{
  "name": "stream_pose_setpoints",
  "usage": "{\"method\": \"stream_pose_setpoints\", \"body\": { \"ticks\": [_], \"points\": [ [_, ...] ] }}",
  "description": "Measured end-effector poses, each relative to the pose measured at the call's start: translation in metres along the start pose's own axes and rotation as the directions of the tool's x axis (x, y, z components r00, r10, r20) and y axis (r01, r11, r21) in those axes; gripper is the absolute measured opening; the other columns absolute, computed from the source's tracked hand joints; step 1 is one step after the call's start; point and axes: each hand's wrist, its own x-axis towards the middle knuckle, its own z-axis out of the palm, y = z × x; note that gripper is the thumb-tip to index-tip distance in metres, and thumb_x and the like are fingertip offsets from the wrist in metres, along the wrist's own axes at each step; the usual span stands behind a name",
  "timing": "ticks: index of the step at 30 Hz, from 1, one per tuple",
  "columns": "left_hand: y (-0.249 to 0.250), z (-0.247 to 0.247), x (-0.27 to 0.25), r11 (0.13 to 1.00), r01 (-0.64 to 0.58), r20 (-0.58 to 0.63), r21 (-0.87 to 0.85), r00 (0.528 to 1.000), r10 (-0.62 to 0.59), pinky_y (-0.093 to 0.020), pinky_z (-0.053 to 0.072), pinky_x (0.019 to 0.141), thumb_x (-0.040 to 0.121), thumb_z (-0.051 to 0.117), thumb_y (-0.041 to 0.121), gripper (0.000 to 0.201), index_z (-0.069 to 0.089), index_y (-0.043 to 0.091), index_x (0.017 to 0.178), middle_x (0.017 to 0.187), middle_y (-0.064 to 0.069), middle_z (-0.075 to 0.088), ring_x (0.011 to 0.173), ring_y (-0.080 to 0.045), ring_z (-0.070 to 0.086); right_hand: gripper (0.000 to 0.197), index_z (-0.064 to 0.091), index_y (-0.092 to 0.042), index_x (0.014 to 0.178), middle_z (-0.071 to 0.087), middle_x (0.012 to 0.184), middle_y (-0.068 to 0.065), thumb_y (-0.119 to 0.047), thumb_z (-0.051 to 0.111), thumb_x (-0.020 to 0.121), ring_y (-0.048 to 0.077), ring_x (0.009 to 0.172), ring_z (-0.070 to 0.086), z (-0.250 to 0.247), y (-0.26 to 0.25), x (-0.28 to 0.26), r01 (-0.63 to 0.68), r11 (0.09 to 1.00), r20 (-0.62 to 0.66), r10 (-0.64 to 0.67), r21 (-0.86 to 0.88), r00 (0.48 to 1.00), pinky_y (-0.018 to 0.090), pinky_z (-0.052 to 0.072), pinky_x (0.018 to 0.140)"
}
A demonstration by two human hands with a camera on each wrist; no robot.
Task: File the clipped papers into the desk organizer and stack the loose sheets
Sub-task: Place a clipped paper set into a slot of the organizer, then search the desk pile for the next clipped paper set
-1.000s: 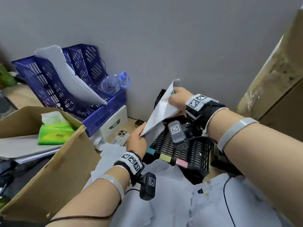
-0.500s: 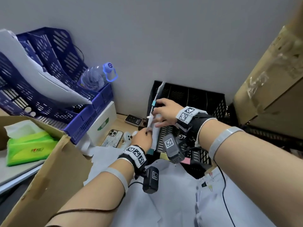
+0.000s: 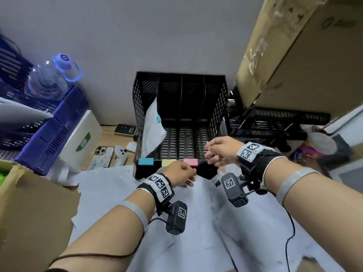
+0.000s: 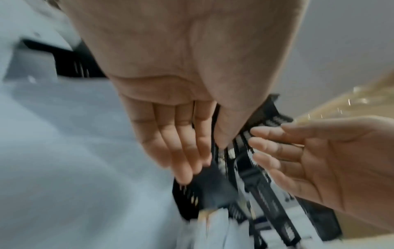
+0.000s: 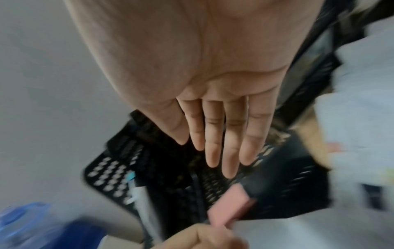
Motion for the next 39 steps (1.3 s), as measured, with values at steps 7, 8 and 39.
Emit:
{"method": "stream_pose_setpoints", "body": {
  "ticks": [7, 8, 39],
  "points": [
    [-0.022, 0.113, 0.015, 0.93, -0.01, 0.209, 0.368, 0.975, -0.072, -0.033, 0.057, 0.075, 0.083, 0.074, 0.035, 0.04, 0.059, 0.018, 0.116, 0.094, -0.006, 0.071, 0.078, -0.021, 0.069, 0.024, 0.063, -0.013, 0.115, 0.064, 0.123, 0.009, -0.019, 0.054, 0.094, 0.023, 0.104, 0.062, -0.076, 0.143, -0.045, -0.272, 0.945, -0.165, 0.244, -0.182, 0.956, 0.032, 0.044, 0.083],
    [-0.023, 0.124, 0.017, 0.907, -0.021, 0.197, 0.421, 0.978, -0.069, -0.033, 0.056, 0.078, 0.081, 0.076, 0.038, 0.045, 0.057, 0.02, 0.117, 0.099, -0.006, 0.069, 0.079, -0.022, 0.067, 0.029, 0.062, -0.012, 0.122, 0.059, 0.131, 0.007, -0.018, 0.055, 0.094, 0.024, 0.113, 0.057, -0.081, 0.16, -0.053, -0.297, 0.923, -0.168, 0.262, -0.245, 0.95, 0.028, 0.039, 0.084],
    [0.026, 0.126, -0.048, 0.998, 0.056, -0.327, -0.004, 0.943, -0.054, -0.026, 0.05, 0.066, 0.089, 0.071, 0.031, 0.023, 0.074, 0.012, 0.101, 0.088, -0.003, 0.071, 0.073, -0.013, 0.057, 0.024, 0.072, -0.008, 0.093, 0.072, 0.086, 0.008, -0.028, 0.058, 0.094, 0.018, 0.072, 0.06, -0.151, 0.189, -0.058, 0.19, 0.963, -0.178, -0.225, -0.193, 0.958, 0.022, 0.043, 0.059]
  ]
}}
